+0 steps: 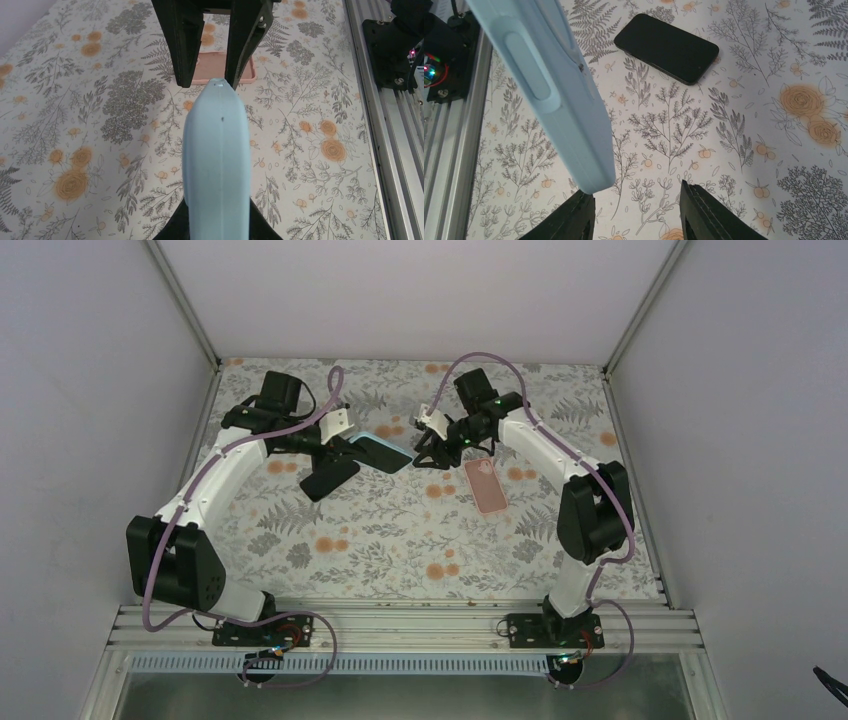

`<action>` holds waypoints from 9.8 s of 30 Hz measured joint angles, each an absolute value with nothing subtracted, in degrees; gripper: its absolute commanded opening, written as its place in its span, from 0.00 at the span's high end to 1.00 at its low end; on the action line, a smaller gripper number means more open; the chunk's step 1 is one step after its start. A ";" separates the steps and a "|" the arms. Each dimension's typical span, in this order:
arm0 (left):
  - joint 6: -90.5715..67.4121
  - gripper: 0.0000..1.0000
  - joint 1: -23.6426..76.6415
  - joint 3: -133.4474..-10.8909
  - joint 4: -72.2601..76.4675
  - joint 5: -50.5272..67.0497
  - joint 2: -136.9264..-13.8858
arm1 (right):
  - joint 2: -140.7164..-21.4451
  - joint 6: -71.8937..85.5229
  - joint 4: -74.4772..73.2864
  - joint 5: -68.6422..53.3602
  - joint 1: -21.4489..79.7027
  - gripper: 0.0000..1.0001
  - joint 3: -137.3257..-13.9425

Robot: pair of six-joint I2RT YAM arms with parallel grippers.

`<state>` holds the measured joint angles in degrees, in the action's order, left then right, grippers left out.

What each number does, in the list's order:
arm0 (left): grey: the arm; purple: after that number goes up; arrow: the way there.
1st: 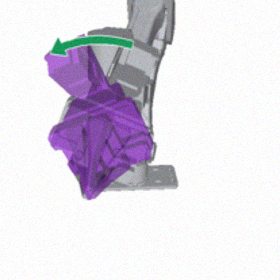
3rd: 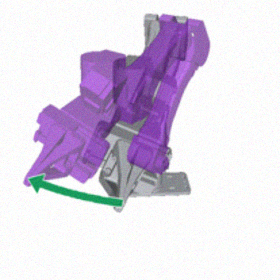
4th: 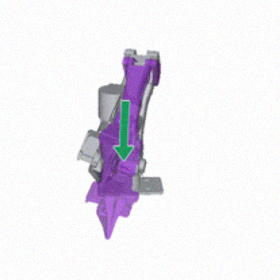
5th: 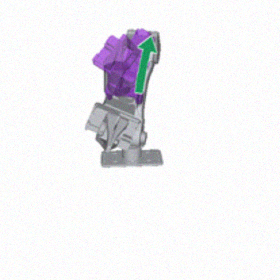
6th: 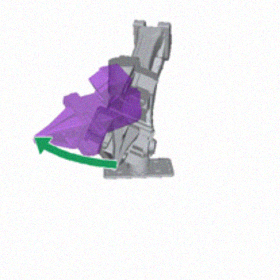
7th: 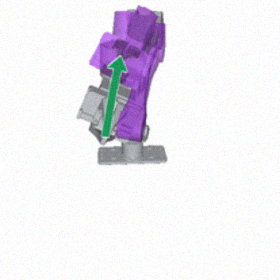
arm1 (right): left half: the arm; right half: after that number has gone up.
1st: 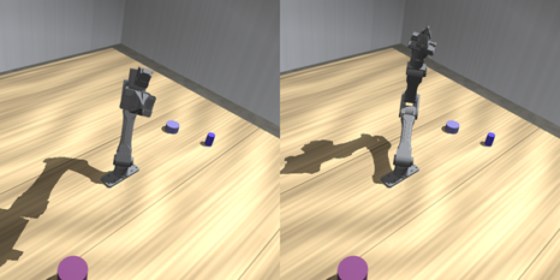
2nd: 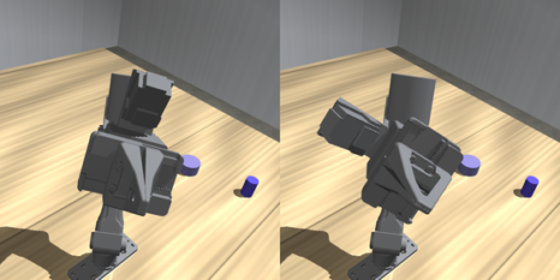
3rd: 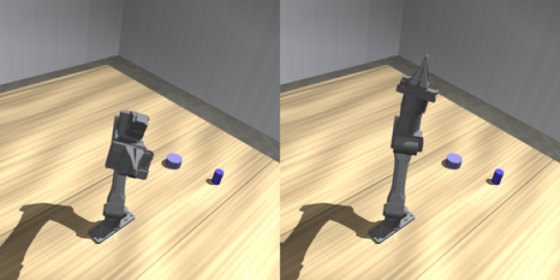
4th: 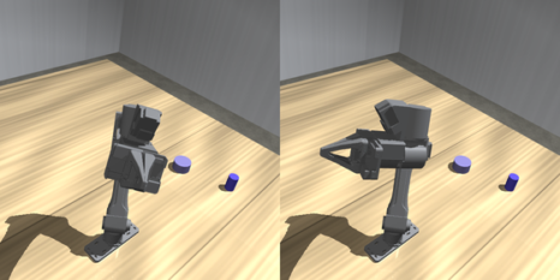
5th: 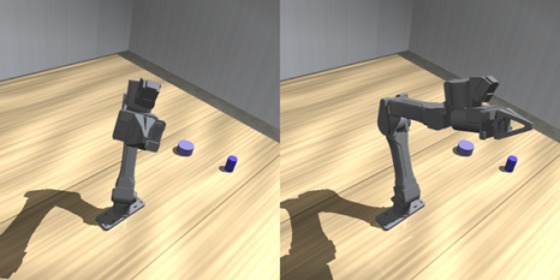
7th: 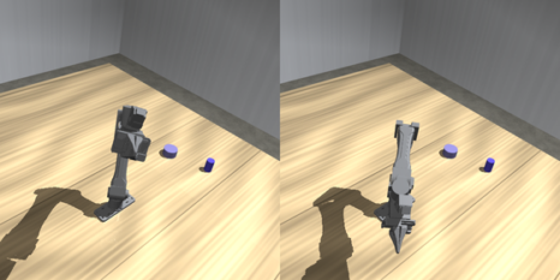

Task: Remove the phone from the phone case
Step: Remove the phone case from the phone.

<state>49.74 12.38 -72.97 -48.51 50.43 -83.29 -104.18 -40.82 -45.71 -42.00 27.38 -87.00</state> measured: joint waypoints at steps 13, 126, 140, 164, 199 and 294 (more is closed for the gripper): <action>49.74 0.98 12.38 -72.97 -48.53 50.13 -83.53 | -104.18 -41.32 -46.19 -43.53 27.46 0.61 -88.07; 54.04 0.98 13.32 -74.37 -52.93 49.25 -83.83 | -104.68 -45.45 -48.18 -32.91 29.63 0.55 -92.07; 56.10 0.98 13.63 -77.71 -56.62 48.66 -86.17 | -108.31 -44.97 -52.58 -34.50 31.09 0.53 -97.06; 51.64 0.72 15.33 -75.55 -62.54 45.52 -86.43 | -118.04 -50.85 -62.50 -50.92 36.21 0.96 -102.32; 28.69 0.00 36.14 -64.03 2.96 7.70 -85.62 | -100.36 1.21 -15.70 -14.61 26.57 0.96 -86.06; 59.92 0.28 36.29 -58.70 69.41 -22.33 -104.95 | -103.46 12.34 1.96 -22.04 28.08 0.97 -88.14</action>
<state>59.92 36.29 -58.70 69.41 -22.33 -104.95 -103.46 12.34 1.96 -22.04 28.08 -88.14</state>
